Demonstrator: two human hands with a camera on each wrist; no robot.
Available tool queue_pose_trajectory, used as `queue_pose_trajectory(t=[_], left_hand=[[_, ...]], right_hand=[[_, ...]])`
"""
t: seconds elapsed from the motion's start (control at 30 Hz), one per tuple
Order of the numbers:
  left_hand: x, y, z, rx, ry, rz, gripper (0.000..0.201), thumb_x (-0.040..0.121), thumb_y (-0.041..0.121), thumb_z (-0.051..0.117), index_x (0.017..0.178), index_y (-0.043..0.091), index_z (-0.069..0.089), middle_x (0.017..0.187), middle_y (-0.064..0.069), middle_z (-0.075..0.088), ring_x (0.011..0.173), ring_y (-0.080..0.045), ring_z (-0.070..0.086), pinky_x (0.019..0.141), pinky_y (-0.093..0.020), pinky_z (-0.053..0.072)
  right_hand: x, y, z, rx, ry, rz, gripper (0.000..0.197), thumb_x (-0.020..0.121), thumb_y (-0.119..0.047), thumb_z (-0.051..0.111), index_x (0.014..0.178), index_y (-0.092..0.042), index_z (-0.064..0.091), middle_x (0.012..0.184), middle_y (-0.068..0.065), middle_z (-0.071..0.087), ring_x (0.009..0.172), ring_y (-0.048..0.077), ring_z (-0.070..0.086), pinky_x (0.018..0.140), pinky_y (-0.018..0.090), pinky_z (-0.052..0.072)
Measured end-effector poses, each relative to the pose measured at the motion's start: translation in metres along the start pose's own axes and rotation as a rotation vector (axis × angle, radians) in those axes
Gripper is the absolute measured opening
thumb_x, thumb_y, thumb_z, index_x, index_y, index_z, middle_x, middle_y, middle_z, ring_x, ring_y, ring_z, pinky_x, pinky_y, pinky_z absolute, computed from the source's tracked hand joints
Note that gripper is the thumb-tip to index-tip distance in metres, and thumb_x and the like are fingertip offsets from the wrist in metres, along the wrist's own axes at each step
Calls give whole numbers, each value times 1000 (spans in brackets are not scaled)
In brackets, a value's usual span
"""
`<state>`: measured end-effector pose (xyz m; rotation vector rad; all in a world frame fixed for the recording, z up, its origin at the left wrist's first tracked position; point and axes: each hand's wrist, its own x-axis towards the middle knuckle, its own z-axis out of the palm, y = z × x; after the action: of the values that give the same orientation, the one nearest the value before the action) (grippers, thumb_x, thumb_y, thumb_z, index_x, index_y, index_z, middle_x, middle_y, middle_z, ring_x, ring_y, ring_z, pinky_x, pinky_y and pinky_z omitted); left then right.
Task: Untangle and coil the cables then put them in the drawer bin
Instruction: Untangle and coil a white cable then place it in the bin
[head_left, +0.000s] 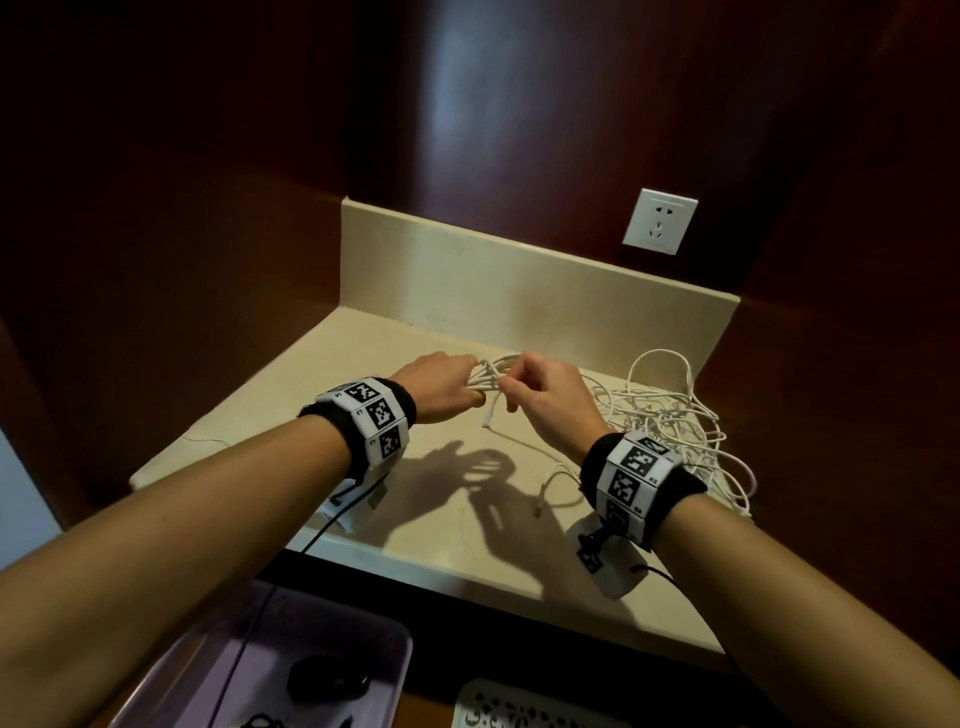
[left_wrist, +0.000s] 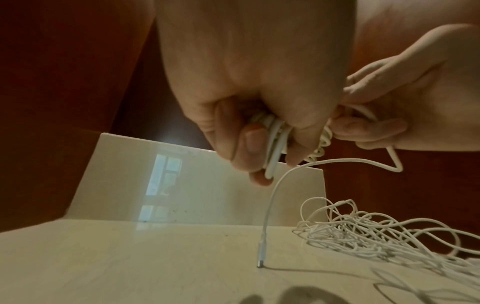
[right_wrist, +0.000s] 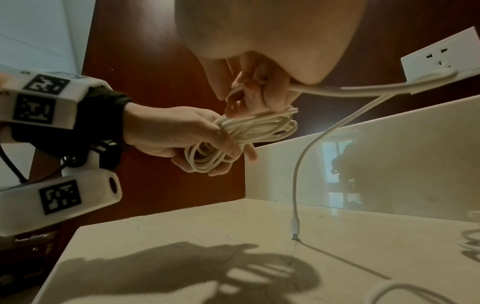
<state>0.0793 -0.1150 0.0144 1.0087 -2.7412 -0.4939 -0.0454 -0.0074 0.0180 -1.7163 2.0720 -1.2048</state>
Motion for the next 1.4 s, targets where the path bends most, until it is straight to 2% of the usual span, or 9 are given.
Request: queue_pose_trajectory(t=[0.07,0.27,0.43,0.6,0.8,0.97,1.07,1.3,1.4], left_hand=[[0,0,1,-54,24,-1,11,89,27,54,93,16,53,80,-5,59,75,-26,55,59,-31,35],[-7,1,-5,-270,60,9,14,88,15,56,76,20,52,62,-1,58,53,-16,52,46,-23,38],[-10,-1,-8,-523,-1,42,4,86,1,54,87,3,57,64,-11,57,39,-18,44,35,-23,35],[-13,0,-11,-579,-110,94,13,87,-3,55,82,10,53,64,-9,57,43,-18,50,39,-23,37],[-15,2,-13,-661,-147,122,17,85,-3,56,94,12,54,62,-4,54,44,-12,46,40,-18,36],[-18,3,-15,-669,-208,126,12,87,17,68,90,16,56,64,-1,53,51,-13,44,44,-20,36],[-18,6,-16,-660,-197,108,28,91,41,62,79,17,53,63,-2,51,48,-12,40,44,-21,33],[-17,4,-20,-596,-188,109,28,94,32,59,93,4,60,59,-1,52,43,-10,40,40,-20,32],[-18,2,-22,-564,-221,122,21,93,26,62,96,6,62,59,0,52,43,-10,39,39,-20,30]], right_hand=[[-2,0,2,19,-29,-1,20,87,-12,60,68,-19,58,63,-3,64,60,12,50,64,33,40],[-15,16,1,81,-141,8,28,95,-22,58,72,-8,67,52,4,62,47,5,48,56,18,38],[-10,22,-3,127,-223,63,28,95,-30,60,78,-12,73,53,7,61,48,2,48,59,15,35],[-2,24,-5,237,-254,115,18,90,-17,67,76,-6,71,67,1,67,40,12,44,41,19,34],[6,21,-9,256,-225,113,25,83,-30,73,90,-5,75,78,18,69,44,14,35,40,23,29],[4,20,-12,236,-260,92,5,85,-21,73,83,-25,74,69,2,70,42,10,33,40,21,29],[2,21,-12,230,-257,93,14,86,-16,72,77,-28,72,69,1,69,43,12,32,40,21,28],[0,34,-22,23,-338,61,13,87,-25,70,91,-14,76,67,21,64,43,8,43,49,17,36],[1,38,-33,-84,-395,84,24,89,-30,68,92,-8,77,58,10,59,43,6,39,47,15,33]])
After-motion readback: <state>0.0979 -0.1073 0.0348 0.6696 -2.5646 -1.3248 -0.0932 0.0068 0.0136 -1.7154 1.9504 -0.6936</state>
